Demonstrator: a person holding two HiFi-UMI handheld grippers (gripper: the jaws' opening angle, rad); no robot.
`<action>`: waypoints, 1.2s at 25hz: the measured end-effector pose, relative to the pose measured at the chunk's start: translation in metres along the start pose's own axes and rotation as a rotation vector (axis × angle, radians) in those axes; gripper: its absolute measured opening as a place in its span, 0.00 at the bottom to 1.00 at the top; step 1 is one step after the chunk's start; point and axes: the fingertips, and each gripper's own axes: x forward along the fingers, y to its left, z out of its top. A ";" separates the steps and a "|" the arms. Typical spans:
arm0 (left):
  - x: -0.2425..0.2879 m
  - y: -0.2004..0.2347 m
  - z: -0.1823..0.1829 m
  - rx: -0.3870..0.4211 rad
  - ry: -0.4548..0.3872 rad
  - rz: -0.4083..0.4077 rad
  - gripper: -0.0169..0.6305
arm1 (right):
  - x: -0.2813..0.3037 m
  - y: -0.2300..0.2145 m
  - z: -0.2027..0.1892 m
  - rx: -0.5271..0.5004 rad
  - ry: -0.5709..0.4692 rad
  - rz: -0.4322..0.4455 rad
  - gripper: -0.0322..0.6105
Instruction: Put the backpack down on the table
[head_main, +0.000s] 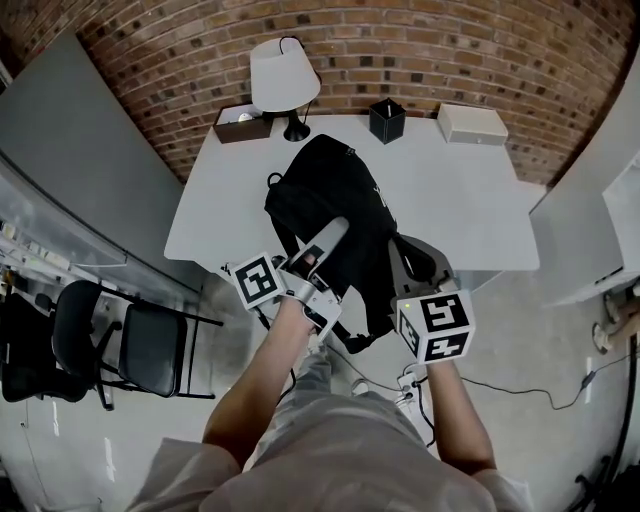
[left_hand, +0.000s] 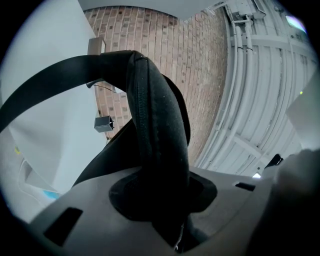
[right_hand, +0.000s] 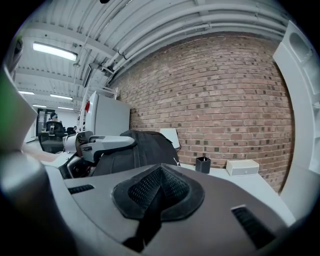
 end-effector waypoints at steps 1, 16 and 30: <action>0.005 0.003 0.005 -0.004 0.009 -0.005 0.19 | 0.007 -0.003 0.001 0.001 0.002 -0.007 0.05; 0.077 0.055 0.084 -0.093 0.231 -0.032 0.19 | 0.109 -0.040 0.019 0.044 0.055 -0.160 0.05; 0.115 0.102 0.116 -0.151 0.503 -0.073 0.19 | 0.169 -0.046 0.021 0.061 0.105 -0.305 0.05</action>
